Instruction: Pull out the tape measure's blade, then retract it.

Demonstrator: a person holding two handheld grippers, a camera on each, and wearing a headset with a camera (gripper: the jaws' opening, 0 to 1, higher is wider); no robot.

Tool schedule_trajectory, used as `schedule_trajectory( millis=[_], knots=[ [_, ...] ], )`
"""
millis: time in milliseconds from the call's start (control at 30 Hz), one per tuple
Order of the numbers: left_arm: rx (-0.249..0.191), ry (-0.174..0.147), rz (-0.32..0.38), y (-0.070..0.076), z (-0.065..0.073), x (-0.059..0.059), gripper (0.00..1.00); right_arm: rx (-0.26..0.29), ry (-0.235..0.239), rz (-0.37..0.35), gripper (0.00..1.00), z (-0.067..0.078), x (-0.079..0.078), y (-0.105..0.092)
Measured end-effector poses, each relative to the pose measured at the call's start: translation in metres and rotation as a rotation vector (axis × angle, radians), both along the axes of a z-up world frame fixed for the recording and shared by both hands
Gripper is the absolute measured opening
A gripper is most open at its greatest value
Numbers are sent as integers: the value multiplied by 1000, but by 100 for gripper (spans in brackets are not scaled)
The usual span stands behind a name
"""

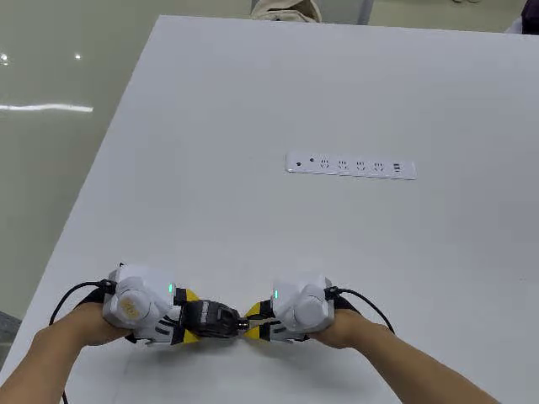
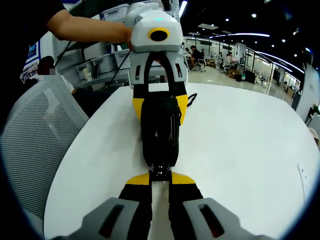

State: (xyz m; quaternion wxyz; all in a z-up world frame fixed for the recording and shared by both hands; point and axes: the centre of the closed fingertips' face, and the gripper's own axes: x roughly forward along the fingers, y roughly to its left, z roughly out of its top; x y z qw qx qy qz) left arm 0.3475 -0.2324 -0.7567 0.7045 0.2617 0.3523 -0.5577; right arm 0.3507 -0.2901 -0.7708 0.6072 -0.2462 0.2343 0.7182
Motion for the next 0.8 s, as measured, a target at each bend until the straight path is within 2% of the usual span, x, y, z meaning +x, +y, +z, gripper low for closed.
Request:
schedule_trajectory(
  millis=[800],
  knots=[
    [11,9,-17,-2,0,-1,29,6,13,-6,9,1,-2,-12]
  ],
)
